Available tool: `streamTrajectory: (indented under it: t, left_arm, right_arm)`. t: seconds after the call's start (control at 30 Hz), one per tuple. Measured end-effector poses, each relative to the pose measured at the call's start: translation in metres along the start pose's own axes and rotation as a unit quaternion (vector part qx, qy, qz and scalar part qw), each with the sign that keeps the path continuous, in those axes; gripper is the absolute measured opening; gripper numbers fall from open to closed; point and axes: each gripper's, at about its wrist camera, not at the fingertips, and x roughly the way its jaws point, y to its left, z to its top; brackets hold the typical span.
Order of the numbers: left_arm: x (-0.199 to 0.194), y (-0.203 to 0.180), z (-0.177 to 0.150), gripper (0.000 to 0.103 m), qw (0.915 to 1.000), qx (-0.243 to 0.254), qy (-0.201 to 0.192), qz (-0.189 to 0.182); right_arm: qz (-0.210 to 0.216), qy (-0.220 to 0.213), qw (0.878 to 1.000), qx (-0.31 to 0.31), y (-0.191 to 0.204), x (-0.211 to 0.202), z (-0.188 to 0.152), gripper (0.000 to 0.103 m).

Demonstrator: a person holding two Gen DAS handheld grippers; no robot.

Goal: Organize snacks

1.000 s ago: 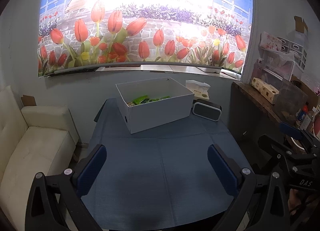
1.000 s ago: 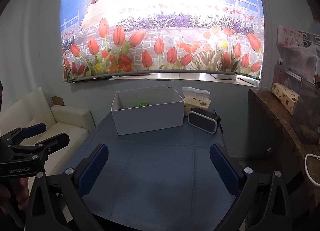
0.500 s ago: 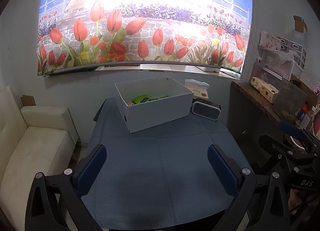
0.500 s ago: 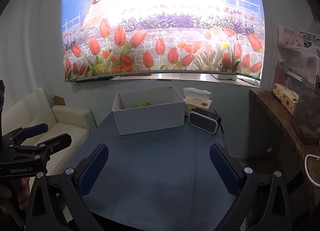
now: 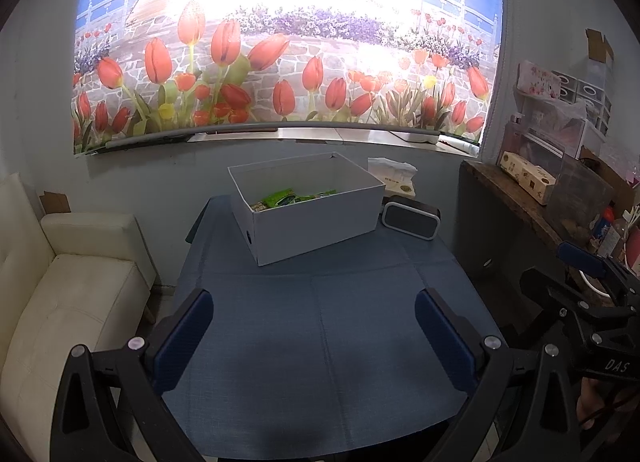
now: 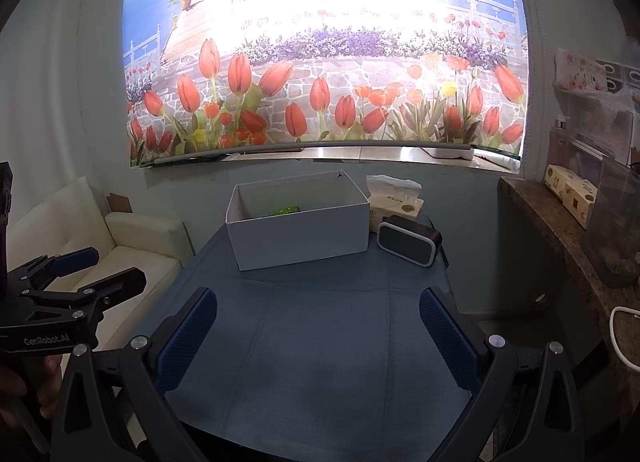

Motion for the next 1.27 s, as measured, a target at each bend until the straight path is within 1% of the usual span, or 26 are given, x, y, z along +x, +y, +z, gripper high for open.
streamTrajectory:
  t: [0.9, 1.13, 1.27]
  left_arm:
    - [-0.0004, -0.0038, -0.0015, 0.103, 1.0000, 0.008, 0.003, -0.003]
    - [0.0005, -0.0013, -0.0013, 0.103, 1.0000, 0.003, 0.005, -0.003]
    - [-0.0014, -0.0009, -0.0012, 0.103, 1.0000, 0.000, -0.002, -0.007]
  right_arm:
    - [0.008, 0.001, 1.000, -0.005, 0.0049, -0.0041, -0.0020, 0.103]
    - [0.009, 0.001, 1.000, -0.003, 0.0048, -0.0048, -0.0015, 0.103]
    - [0.009, 0.001, 1.000, -0.003, 0.0044, -0.0045, -0.0019, 0.103]
